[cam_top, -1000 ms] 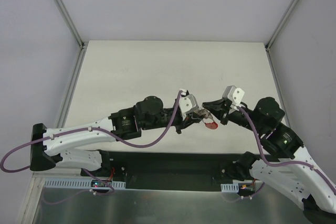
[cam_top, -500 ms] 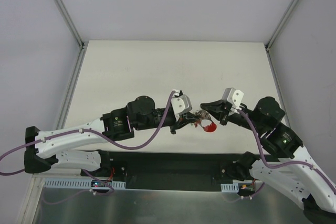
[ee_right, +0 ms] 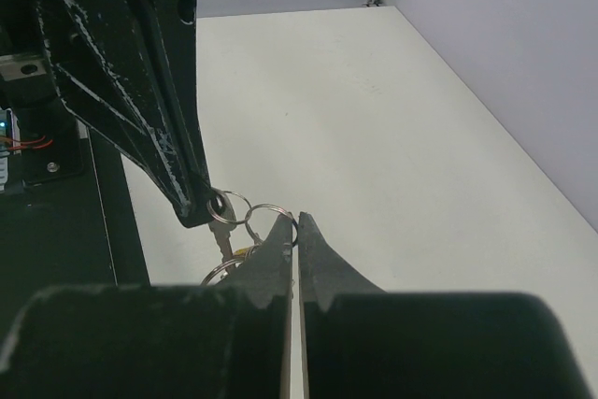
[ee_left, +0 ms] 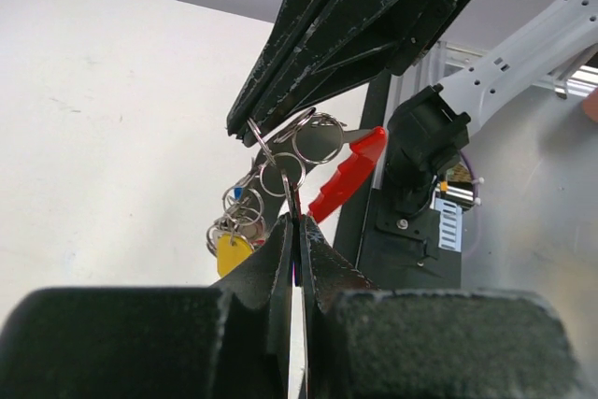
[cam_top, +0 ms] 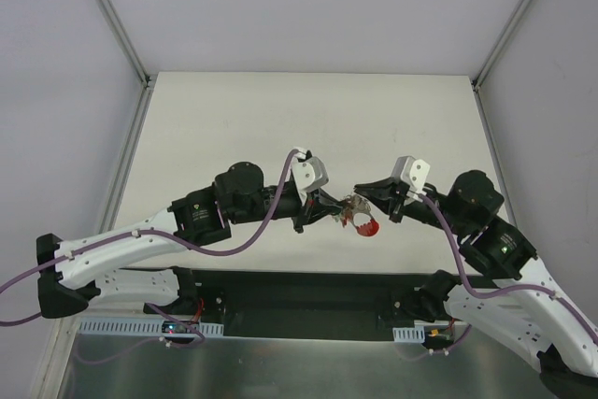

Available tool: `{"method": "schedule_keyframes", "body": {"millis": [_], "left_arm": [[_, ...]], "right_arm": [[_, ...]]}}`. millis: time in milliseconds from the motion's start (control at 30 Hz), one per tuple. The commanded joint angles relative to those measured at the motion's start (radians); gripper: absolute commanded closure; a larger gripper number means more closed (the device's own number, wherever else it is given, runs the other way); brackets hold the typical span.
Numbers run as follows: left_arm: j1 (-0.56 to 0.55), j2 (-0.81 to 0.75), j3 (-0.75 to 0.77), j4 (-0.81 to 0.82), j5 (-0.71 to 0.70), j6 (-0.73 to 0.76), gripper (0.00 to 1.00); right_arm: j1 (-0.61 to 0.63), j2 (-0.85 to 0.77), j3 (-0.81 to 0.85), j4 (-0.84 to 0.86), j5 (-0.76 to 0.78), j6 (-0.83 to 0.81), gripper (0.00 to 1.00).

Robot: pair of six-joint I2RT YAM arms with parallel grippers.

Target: Remove the keys from the keyring

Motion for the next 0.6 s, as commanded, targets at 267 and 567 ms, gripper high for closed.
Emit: {"method": "schedule_keyframes", "body": {"millis": [267, 567], "left_arm": [[0.043, -0.04, 0.03, -0.059, 0.189, -0.036, 1.0], [0.096, -0.047, 0.067, -0.099, 0.267, -0.059, 1.0]], "right_arm": [[-0.02, 0.039, 0.093, 0.013, 0.023, 0.007, 0.99], [-0.019, 0.038, 0.09, -0.028, -0.053, -0.054, 0.99]]}}
